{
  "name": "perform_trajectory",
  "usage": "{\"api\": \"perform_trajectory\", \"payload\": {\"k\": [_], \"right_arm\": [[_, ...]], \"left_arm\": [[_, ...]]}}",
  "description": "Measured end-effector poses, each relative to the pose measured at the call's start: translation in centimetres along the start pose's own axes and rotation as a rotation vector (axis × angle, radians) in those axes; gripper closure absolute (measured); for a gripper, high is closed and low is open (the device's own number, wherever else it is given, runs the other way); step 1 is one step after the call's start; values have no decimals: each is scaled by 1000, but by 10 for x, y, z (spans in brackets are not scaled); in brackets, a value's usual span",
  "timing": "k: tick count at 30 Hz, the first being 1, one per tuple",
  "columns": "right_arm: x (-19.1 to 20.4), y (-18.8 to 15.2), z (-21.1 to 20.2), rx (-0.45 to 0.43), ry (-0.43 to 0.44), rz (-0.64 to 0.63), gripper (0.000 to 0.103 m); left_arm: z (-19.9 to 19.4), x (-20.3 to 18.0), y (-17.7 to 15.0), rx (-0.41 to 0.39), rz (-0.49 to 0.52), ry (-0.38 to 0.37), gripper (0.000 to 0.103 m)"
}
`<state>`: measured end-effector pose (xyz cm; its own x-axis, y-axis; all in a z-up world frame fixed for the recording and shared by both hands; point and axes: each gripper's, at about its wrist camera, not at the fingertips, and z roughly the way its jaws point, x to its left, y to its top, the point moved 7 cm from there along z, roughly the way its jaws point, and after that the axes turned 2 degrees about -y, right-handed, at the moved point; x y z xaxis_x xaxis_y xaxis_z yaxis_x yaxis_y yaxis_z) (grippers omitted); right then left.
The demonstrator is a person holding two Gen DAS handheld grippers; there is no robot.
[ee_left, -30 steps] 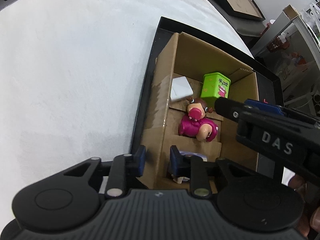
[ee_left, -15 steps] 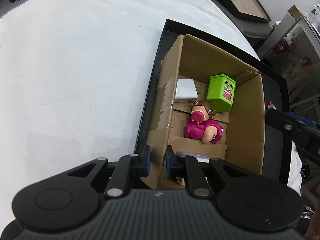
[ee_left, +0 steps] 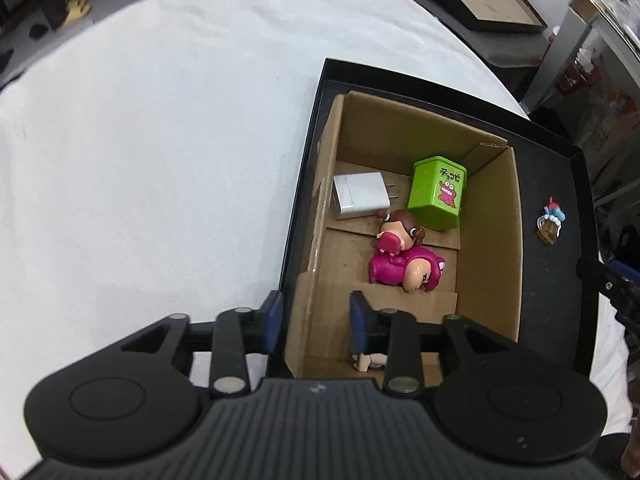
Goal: Organize rigid objects
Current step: 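Move the right tool to the blue-red figure on the clear cup and grasp it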
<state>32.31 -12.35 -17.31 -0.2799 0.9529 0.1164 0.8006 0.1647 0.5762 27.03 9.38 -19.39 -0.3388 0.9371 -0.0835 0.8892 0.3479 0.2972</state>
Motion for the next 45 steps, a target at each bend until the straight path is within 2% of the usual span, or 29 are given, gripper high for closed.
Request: {"api": "perform_trajectory", "payload": {"k": [4,6,9,26,36,45], "right_arm": [[-16,-8,5,3,8,18,35],[-25,-12,7,5,17,37,35],[-37,-17,11,4,30,60,35],[-102,-36,61,-8,57,217,33],[-105,-32,104,22,71,261,32],[-95,-13,118,-32,46,198,30]], "left_arm": [[-10,-6,5,-13,8,27,64],[-14,-10,7,-27,14,36,57],[-15,-19,11,-35,35,53,55],[9,-74,17,17,121,98,54],[31,-86,21,63,115,89,54],[37,-91,29,70,134,103,54]]}}
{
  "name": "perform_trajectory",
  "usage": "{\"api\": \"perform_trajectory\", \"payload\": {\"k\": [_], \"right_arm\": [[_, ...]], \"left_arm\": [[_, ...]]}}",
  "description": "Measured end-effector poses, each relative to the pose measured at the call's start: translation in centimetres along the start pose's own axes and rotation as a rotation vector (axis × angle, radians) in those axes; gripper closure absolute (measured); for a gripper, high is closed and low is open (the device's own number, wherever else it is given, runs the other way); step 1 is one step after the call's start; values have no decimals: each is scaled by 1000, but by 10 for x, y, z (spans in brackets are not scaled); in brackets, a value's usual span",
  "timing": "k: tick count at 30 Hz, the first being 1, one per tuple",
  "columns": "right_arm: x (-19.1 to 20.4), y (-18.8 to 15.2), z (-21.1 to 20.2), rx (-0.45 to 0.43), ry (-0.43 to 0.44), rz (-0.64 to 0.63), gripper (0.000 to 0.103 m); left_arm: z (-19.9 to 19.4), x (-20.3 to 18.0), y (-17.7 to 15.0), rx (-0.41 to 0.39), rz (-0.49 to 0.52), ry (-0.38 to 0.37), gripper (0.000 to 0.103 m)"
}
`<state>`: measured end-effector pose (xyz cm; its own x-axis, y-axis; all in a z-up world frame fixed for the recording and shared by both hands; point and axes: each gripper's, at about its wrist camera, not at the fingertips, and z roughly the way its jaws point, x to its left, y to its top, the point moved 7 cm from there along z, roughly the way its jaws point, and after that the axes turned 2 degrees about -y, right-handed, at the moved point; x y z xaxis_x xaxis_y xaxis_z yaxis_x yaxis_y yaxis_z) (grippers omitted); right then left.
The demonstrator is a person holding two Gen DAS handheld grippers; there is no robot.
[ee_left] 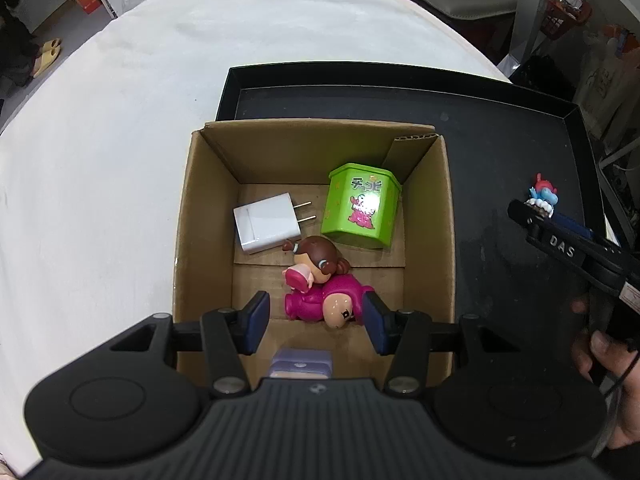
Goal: Organize rigid objects
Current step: 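Move the right tool to the blue-red figure on the clear cup and grasp it, then carry the blue-red figure into the box with the right tool and release it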
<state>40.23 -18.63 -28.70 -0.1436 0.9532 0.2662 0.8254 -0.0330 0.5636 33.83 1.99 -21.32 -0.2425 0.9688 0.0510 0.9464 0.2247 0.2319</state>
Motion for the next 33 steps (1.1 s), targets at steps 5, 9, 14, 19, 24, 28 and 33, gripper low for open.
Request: {"api": "perform_trajectory", "payload": {"k": [5,9,14,19,24,28,33], "right_arm": [[6,4,6,-29,-42,-54,36],[3,2,2,-19,-53,-65,66],[-2,-6,-8,22,-54,-52,72],[1,-11,-25,36,-60,-41,72],[13,-5,-57,11,-52,-39,72],[33,3,-83,-24,-35,-67,72],[67,9,-107,-57,-6,-106,72]], "left_arm": [[-4,0,-2,-2,2,-14,54],[-7,7,-6,-6,-17,-29,54],[-14,16,-12,-17,-36,-54,54],[-21,30,-20,-31,-56,-72,54],[-30,41,-27,-58,-78,-99,53],[-38,54,-31,-87,-86,-104,53],[-43,73,-37,-111,-108,-114,53]]}}
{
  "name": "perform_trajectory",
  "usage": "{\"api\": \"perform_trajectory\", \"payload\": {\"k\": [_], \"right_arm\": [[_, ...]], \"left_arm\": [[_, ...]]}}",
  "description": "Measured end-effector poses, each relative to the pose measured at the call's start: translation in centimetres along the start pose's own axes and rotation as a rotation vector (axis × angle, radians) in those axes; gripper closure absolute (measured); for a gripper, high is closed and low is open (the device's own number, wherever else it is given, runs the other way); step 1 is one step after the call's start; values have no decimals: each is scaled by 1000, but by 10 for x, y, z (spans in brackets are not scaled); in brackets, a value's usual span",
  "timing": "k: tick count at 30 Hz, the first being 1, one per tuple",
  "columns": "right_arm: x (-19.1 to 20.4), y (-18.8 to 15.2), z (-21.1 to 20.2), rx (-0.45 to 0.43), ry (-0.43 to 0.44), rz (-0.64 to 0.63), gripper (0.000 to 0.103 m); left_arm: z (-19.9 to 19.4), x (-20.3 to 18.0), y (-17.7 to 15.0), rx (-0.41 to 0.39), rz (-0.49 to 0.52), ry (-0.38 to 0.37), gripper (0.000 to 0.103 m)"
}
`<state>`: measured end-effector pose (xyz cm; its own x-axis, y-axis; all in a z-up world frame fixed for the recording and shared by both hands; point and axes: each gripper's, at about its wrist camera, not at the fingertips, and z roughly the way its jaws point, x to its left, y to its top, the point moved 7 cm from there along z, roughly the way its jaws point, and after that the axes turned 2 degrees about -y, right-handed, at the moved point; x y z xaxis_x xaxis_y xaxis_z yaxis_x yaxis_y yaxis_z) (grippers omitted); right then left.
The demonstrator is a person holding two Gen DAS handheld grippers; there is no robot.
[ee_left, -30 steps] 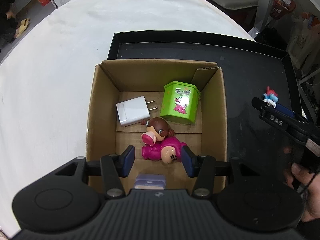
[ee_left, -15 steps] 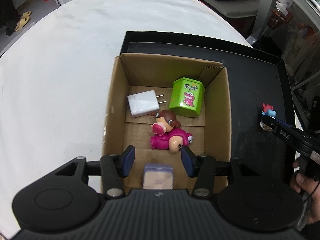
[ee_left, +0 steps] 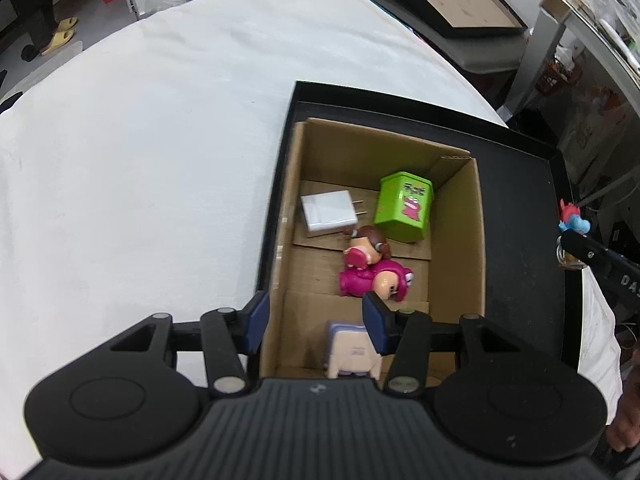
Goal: Organize rigid objects
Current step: 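Carry the blue-red figure into the box with the right tool and release it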
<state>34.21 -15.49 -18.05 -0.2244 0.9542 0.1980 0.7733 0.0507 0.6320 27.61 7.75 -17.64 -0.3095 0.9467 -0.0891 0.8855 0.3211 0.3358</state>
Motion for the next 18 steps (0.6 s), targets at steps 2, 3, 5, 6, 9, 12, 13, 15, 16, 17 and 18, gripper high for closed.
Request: {"api": "perform_trajectory", "payload": {"k": [2,3,5,6,9,12,13,15,16,17,18], "right_arm": [[13,3,-6,-8,15,-7,72],[20,4,-9,-9,23,-11,72],[32,5,-11,-10,29,-27,72],[38,5,-12,-10,30,-34,72],[55,5,-14,-6,37,-47,72],[71,4,-16,-1,41,-66,72],[77,4,-17,2,40,-76,72],[86,3,-16,7,40,-92,72],[90,3,-16,9,40,-100,72],[94,3,-15,10,40,-109,72],[99,2,-15,12,39,-118,72]], "left_arm": [[0,7,-2,4,-13,-12,53],[0,11,-3,4,-20,-18,53],[0,16,-4,6,-25,-24,53],[0,17,-5,9,-27,-28,53],[3,24,-9,15,-35,-44,53],[9,31,-14,28,-45,-59,53],[10,32,-16,33,-49,-66,53],[15,36,-19,40,-59,-72,53],[18,38,-20,42,-64,-75,53],[19,40,-21,42,-70,-79,54],[21,42,-22,38,-76,-84,54]]}}
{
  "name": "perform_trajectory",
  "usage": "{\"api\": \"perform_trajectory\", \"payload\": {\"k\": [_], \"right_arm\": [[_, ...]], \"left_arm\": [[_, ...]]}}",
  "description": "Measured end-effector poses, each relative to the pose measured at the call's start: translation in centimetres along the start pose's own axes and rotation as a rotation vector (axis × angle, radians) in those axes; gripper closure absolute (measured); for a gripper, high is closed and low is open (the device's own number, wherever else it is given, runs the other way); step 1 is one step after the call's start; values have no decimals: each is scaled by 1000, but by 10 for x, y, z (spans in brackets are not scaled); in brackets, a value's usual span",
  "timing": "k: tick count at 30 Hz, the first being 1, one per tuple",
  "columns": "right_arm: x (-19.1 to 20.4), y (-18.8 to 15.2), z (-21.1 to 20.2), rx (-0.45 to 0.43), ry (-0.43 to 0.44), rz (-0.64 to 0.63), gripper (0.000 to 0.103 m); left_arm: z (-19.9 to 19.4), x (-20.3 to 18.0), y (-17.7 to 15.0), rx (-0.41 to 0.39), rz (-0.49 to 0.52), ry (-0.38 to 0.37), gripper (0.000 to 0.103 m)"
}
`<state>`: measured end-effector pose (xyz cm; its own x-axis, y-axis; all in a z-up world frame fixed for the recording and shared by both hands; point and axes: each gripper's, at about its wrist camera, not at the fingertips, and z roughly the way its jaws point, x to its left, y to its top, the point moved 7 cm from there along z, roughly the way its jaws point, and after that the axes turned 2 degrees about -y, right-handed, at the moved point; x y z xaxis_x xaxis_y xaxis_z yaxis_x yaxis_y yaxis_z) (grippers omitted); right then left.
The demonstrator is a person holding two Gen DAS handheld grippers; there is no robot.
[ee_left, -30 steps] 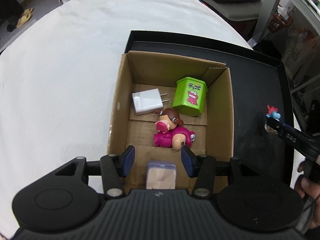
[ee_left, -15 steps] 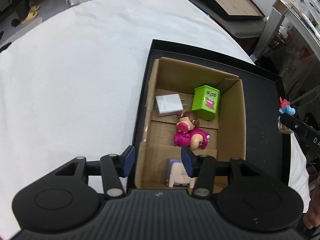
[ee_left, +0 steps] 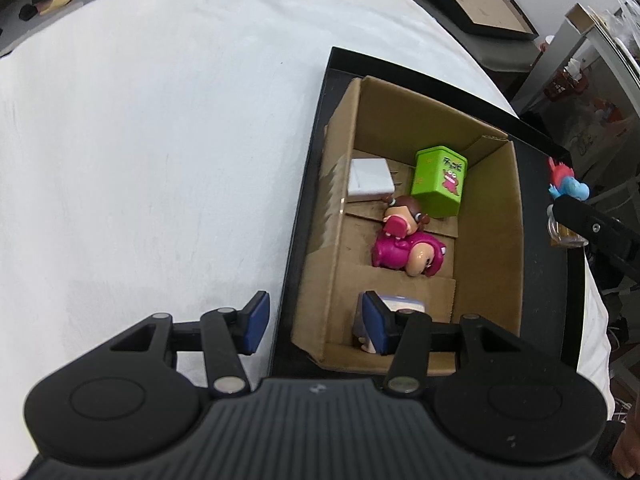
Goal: Organize rigid objects
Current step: 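Carry the blue-red figure into the box with the right tool and release it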
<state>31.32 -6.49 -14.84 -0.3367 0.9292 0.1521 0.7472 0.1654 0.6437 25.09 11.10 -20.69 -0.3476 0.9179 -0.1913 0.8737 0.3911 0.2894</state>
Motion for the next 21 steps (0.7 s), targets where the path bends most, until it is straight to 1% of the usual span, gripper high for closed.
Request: {"api": "perform_trajectory", "payload": {"k": [2,3,4,5,6,7,10,15,17,18,19,21], "right_arm": [[9,1,2,6,-1,-16,72],[13,1,4,9,-4,-22,72],[16,2,6,12,-9,-29,72],[21,2,8,17,-9,-33,72],[24,3,10,20,-7,-36,72],[28,2,11,25,-6,-41,72],[38,2,15,28,-14,-64,72],[41,-1,26,51,-44,-77,71],[40,-3,31,56,-71,-90,64],[40,-3,32,56,-83,-92,56],[39,-4,32,54,-91,-95,56],[37,-5,29,52,-95,-94,55]], "left_arm": [[2,3,-1,-15,-5,-14,55],[4,3,-2,-17,-8,-22,61],[7,5,-3,-14,-16,-29,64],[9,6,-4,-12,-28,-35,79],[12,8,-4,-8,-45,-49,87],[13,8,-5,-6,-55,-66,89],[13,5,-6,-17,-38,-61,90],[13,4,-6,-23,-53,-55,90],[13,4,-6,-23,-58,-58,90],[13,4,-6,-23,-57,-55,89],[13,4,-6,-22,-57,-64,89],[13,5,-6,-18,-53,-59,89]]}}
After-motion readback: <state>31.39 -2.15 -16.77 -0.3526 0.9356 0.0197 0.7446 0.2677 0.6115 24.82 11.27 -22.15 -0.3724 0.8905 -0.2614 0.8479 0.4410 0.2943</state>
